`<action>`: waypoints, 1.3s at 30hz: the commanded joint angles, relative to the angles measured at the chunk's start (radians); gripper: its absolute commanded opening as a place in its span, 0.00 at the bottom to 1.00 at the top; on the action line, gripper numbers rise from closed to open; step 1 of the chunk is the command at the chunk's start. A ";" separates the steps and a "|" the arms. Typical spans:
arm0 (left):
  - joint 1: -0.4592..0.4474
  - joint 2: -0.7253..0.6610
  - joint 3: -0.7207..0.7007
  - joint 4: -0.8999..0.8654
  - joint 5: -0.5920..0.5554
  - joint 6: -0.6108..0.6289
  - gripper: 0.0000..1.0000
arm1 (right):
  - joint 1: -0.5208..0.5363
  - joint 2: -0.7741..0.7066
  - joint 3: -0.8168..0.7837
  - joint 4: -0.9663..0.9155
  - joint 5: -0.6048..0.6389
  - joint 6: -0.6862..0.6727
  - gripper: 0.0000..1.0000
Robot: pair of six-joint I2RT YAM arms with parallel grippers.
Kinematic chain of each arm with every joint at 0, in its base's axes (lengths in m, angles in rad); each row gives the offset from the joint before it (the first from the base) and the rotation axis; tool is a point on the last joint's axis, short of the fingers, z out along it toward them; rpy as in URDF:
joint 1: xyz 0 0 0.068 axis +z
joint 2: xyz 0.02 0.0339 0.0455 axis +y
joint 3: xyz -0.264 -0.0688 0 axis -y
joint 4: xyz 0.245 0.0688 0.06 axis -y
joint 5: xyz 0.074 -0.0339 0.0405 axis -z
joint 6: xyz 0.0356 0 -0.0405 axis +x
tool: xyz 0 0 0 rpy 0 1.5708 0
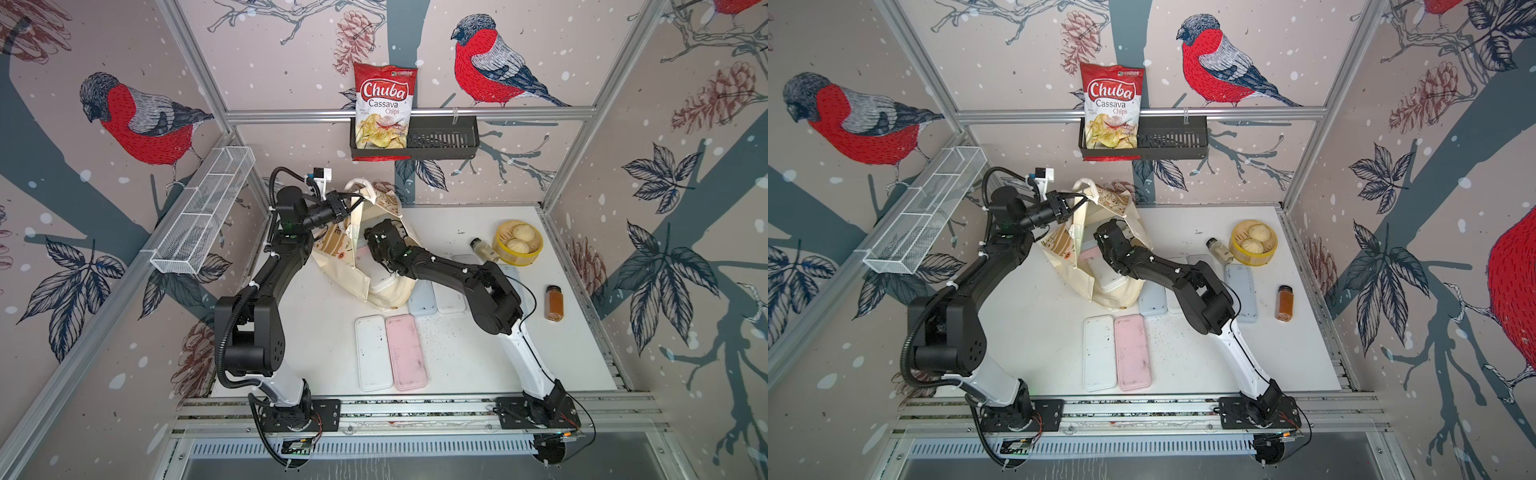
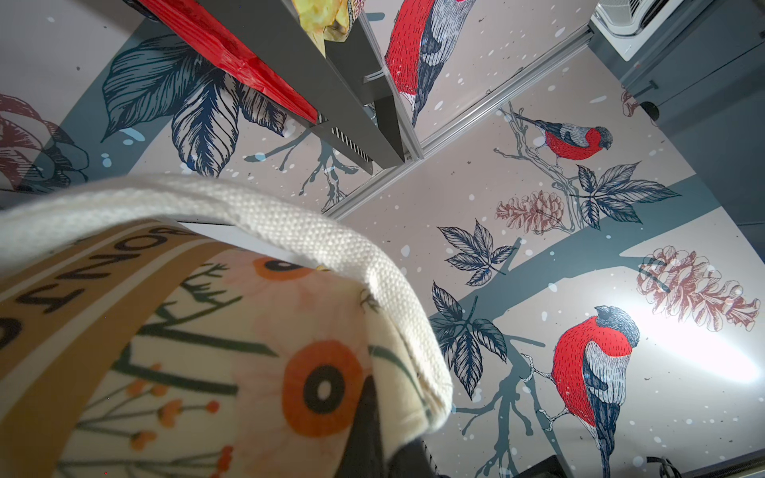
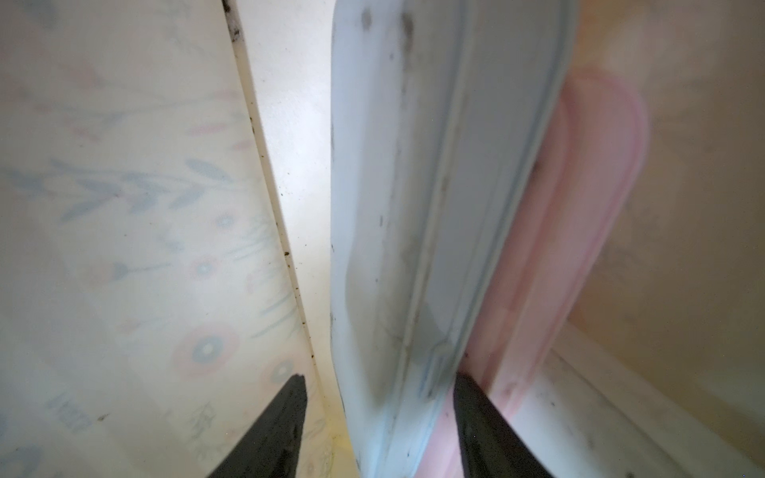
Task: Take out the pencil case from the canvas bag
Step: Pick up the pencil case from the canvas bag.
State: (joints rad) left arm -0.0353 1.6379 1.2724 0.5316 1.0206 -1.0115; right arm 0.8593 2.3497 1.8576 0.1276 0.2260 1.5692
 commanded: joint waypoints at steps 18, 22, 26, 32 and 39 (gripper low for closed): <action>0.005 -0.017 0.023 0.065 0.042 0.020 0.00 | -0.013 -0.021 -0.057 0.102 -0.011 0.036 0.59; 0.005 -0.017 0.021 0.071 0.042 0.017 0.00 | -0.016 -0.016 -0.095 0.149 -0.031 0.091 0.59; 0.005 -0.015 0.020 0.073 0.042 0.014 0.00 | -0.023 -0.001 -0.095 0.185 -0.055 0.105 0.59; 0.005 -0.016 0.019 0.076 0.044 0.013 0.00 | -0.030 0.006 -0.095 0.252 -0.068 0.091 0.59; 0.004 -0.015 0.019 0.077 0.042 0.012 0.00 | -0.031 0.005 -0.137 0.401 -0.069 0.071 0.58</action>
State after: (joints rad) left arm -0.0326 1.6302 1.2831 0.5034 1.0431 -0.9947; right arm 0.8307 2.3520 1.7348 0.4114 0.1490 1.6474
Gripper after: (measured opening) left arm 0.058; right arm 0.584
